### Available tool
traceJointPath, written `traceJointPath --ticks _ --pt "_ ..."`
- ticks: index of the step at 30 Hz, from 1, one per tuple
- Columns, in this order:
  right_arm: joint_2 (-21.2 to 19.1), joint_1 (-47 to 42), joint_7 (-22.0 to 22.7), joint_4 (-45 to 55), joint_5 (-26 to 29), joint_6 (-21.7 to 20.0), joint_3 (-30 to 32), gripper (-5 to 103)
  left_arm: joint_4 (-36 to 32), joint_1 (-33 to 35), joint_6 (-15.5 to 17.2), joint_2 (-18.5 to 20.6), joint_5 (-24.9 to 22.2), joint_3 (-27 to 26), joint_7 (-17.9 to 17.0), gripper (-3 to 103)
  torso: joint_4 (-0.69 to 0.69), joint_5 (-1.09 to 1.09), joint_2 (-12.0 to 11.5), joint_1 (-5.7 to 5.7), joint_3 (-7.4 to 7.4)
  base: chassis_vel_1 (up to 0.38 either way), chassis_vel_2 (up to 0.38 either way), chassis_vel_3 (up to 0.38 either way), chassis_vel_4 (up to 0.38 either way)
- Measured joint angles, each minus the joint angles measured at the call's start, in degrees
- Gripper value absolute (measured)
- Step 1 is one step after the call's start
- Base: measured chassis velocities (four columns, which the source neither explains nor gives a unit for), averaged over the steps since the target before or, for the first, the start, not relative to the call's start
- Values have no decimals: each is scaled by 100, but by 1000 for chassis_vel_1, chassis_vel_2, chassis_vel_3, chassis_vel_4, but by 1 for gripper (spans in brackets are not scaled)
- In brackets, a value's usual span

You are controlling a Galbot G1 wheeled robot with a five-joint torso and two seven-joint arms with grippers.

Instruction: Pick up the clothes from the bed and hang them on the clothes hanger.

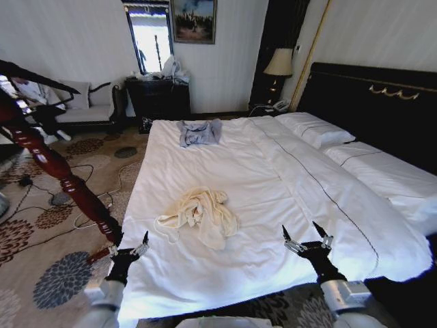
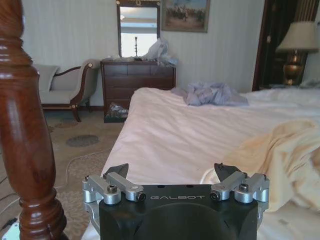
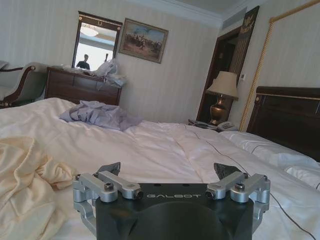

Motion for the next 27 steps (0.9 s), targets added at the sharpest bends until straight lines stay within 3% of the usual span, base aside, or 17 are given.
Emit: traceJointPath --ticks 6,13,20,27 --pt "-121 97 39 -78 243 -81 71 100 453 -861 338 414 -427 405 -235 97 -2 0 0 0 0 0 0 0 0" --pt "-53 170 84 -64 371 -190 70 100 949 -1571 437 806 -626 1004 -259 97 -4 -1 0 1 1 0 0 0 0" --pt "-12 212 107 -98 369 -209 125 100 1436 -1865 277 1330 -457 1543 29 97 -2 0 0 0 0 0 0 0 0" --pt "-7 257 119 -119 387 -214 147 100 1790 -2301 202 1567 -412 1915 82 93 -2 0 0 1 0 0 0 0 0"
